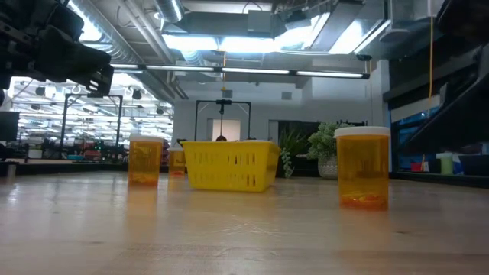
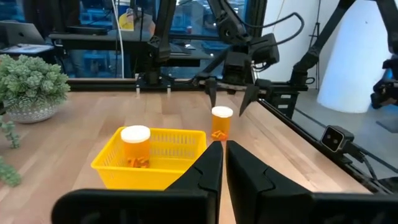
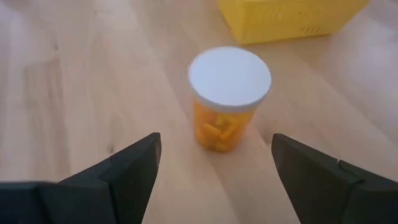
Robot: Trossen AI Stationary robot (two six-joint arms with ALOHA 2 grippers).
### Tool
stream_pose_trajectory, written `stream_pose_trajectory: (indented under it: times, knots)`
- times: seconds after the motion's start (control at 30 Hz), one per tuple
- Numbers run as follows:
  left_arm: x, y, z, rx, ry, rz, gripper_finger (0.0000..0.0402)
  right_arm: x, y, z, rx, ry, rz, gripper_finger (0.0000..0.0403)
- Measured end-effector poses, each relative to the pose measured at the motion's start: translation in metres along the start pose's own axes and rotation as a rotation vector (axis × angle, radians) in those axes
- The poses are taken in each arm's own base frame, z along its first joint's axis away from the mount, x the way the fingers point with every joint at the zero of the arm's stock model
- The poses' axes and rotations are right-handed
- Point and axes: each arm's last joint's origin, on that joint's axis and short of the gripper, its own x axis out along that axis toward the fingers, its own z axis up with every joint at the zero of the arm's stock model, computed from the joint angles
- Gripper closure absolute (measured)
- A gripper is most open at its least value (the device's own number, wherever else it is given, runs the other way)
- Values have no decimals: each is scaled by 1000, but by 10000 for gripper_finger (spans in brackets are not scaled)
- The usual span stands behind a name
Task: Pick and place pill bottles into a basket
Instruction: Put the orange pill bottle into the yellow bin
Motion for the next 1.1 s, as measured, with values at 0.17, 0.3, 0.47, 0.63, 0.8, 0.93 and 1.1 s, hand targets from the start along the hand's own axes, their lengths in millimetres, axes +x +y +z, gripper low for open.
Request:
stream_pose_trajectory:
  times: [0.17,0.3,0.47,0.63,0.8,0.93,1.1]
  knots:
    - [0,0,0,0,0,-1,384,18,4,-5,29,-16,-5,94]
    - [0,0,0,0,0,-1,384,28,6,-8,30,-49,-12,96]
    - [0,0,0,0,0,-1,386,30,6,-10,38,-68,-29,106]
    - [0,0,0,2,0,-1,384,32,5,-9,37,-69,-35,112]
    - [0,0,0,2,0,-1,386,38,2,-4,45,-65,-54,112]
    - [0,0,0,2,0,-1,384,42,0,-2,51,-35,-49,112]
    - [0,0,0,2,0,-1,386,45,-1,0,62,-34,-52,112]
